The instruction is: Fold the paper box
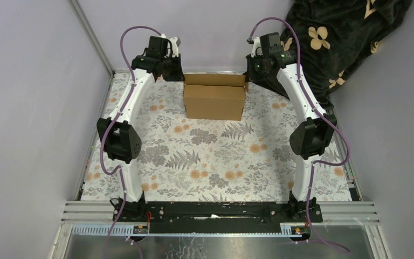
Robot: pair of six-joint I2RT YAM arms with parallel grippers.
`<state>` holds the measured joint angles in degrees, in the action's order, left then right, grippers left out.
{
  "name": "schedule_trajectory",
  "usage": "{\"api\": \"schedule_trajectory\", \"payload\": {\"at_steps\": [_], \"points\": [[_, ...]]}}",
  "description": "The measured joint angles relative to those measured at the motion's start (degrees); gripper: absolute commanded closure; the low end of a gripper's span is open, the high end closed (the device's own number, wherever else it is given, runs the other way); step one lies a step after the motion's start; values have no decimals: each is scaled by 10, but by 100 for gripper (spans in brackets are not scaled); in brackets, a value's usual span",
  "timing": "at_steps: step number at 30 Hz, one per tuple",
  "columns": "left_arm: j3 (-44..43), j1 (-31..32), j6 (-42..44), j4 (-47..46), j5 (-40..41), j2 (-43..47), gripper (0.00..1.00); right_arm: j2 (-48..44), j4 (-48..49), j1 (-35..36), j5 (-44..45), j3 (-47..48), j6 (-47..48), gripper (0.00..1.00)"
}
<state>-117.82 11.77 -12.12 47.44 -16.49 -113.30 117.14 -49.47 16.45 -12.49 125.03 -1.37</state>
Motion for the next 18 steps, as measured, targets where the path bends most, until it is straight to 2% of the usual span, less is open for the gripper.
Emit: {"api": "schedule_trajectory", "payload": {"at_steps": [18], "points": [[3,0,0,-2,-6,1,94,11,-24,-1,1,24,-32,100]]}}
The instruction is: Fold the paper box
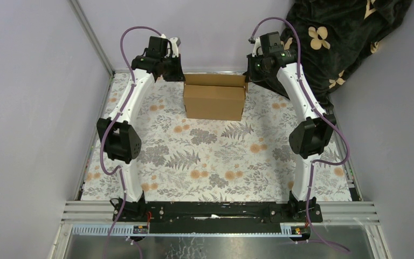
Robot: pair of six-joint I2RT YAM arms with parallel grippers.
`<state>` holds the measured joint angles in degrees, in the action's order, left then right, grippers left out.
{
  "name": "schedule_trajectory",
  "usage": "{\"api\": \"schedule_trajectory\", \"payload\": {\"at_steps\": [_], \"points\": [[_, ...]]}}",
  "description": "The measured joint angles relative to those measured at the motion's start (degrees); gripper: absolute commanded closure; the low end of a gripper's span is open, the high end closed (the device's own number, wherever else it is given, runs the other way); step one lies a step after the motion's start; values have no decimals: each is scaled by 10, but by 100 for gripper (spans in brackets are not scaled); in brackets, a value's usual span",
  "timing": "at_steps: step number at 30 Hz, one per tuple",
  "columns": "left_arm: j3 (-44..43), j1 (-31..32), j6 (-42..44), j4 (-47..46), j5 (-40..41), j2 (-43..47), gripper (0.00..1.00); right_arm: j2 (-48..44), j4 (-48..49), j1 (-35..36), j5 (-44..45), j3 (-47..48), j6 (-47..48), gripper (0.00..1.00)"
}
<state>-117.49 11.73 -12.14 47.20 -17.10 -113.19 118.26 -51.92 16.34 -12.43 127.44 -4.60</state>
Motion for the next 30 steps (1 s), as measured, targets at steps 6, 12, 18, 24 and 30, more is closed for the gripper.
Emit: {"api": "schedule_trajectory", "payload": {"at_steps": [6,12,18,24,30], "points": [[6,0,0,-5,0,2,94,0,-1,-1,0,0,-19,100],[13,0,0,-14,-1,5,94,2,0,-1,4,0,-35,100],[14,0,0,-16,-1,5,94,6,6,-2,5,3,-52,100],[19,0,0,-24,-1,7,94,9,14,-4,5,3,-65,100],[24,0,0,-26,-5,9,94,9,23,-4,8,-2,-71,100]]}}
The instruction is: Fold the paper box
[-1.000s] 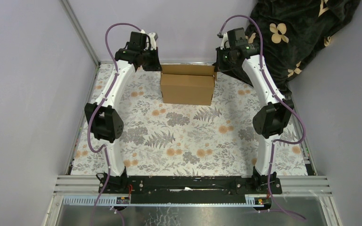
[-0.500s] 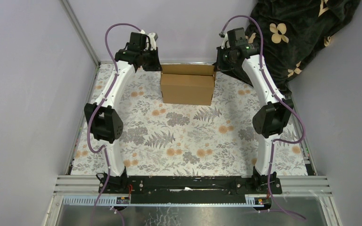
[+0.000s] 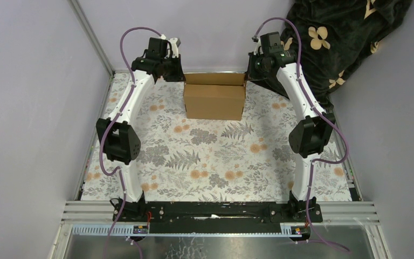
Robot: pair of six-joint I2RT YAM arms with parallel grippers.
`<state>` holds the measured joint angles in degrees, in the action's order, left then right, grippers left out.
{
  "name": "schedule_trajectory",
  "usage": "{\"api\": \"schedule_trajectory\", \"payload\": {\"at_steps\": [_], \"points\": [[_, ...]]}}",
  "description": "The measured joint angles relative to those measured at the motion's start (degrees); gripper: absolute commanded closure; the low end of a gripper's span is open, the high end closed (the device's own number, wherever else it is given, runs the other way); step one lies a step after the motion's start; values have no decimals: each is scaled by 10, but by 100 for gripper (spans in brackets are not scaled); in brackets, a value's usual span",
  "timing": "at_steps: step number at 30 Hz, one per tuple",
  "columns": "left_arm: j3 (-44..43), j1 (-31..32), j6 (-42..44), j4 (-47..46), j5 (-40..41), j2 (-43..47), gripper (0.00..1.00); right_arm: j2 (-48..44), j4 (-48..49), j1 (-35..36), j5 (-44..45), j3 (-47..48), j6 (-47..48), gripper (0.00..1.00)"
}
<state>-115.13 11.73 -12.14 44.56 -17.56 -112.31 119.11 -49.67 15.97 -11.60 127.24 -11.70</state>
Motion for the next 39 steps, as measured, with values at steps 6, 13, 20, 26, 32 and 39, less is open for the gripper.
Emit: {"api": "schedule_trajectory", "payload": {"at_steps": [6,13,20,26,32,39], "points": [[8,0,0,-6,-1,2,94,-6,39,-1,5,-28,-1,100],[16,0,0,-13,-1,3,94,-13,69,-1,8,-52,0,100],[19,0,0,-13,-1,5,94,-15,75,-1,9,-56,0,100],[26,0,0,-12,-3,5,94,-15,77,-1,9,-58,0,100],[42,0,0,-16,-5,15,95,-25,87,-1,9,-75,0,100],[73,0,0,-29,-11,33,95,-40,108,-1,7,-103,1,100]]}}
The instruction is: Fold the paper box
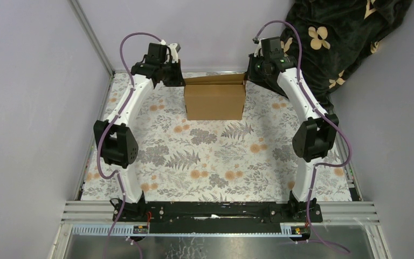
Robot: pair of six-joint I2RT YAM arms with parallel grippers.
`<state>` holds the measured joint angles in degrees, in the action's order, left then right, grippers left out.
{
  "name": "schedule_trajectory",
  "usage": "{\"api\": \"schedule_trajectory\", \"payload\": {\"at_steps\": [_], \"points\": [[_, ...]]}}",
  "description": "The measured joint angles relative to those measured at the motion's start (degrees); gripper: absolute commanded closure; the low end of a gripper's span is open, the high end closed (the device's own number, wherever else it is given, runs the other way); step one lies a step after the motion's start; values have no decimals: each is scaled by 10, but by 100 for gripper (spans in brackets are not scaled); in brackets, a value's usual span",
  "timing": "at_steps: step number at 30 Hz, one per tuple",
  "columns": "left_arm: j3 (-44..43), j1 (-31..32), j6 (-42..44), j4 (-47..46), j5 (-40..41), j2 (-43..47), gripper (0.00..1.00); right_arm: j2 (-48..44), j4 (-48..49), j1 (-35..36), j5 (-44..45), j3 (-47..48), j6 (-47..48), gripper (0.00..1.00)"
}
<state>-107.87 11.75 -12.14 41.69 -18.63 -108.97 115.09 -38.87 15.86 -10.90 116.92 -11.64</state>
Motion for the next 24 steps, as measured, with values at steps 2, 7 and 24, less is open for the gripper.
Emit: {"api": "schedule_trajectory", "payload": {"at_steps": [2,7,24], "points": [[7,0,0,-4,-1,3,95,-7,10,0,-1,-13,0,100],[28,1,0,-19,-2,14,95,-21,31,0,-2,-40,1,100],[49,3,0,-36,-2,24,95,-60,83,6,10,-110,14,100]]}}
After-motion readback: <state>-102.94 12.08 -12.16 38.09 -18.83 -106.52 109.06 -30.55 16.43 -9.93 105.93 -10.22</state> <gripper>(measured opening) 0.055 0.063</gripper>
